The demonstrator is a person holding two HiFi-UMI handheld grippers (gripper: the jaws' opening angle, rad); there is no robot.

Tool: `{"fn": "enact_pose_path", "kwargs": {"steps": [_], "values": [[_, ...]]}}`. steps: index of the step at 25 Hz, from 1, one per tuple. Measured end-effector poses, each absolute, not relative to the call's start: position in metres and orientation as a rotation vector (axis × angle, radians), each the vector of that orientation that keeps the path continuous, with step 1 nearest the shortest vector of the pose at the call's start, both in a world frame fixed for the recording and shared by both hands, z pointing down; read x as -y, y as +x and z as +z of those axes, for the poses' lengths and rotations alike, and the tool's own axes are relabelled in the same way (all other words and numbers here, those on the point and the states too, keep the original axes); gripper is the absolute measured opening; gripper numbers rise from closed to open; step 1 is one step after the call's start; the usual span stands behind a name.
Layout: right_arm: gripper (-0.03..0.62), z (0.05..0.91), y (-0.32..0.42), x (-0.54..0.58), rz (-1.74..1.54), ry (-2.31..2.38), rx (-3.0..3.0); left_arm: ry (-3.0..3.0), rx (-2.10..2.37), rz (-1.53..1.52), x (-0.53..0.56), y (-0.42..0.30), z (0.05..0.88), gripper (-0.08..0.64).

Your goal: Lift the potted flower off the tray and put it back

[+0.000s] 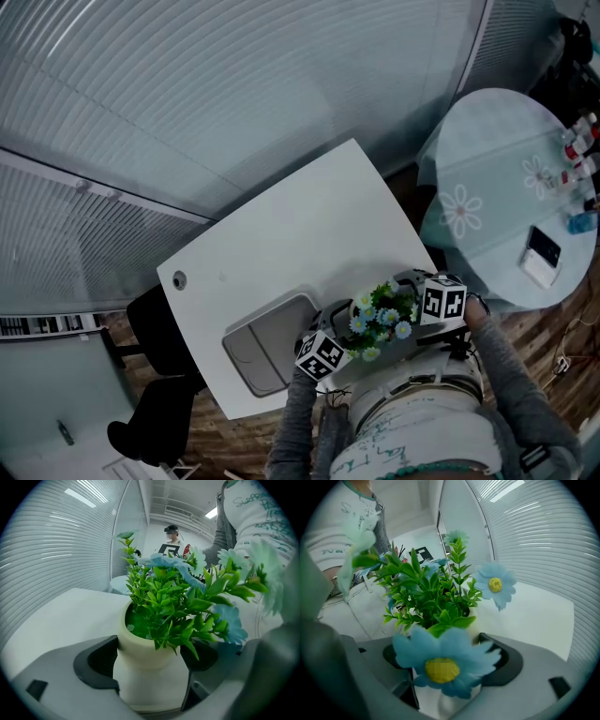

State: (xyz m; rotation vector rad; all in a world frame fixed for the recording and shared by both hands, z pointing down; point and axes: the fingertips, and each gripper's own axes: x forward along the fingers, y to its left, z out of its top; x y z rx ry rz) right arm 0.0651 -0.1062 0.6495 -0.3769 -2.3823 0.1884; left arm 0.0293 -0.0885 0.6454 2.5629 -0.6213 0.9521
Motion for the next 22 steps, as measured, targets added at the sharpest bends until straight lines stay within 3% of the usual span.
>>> {"fn": "enact_pose_path", "kwargs": {"steps": [22], "values": [[0.365, 0.6524, 0.0663, 0.106, 0.19, -0.386, 2.386, 2.568, 0.645, 0.952, 0.0885, 0.0289, 0.6471, 0.41]]}}
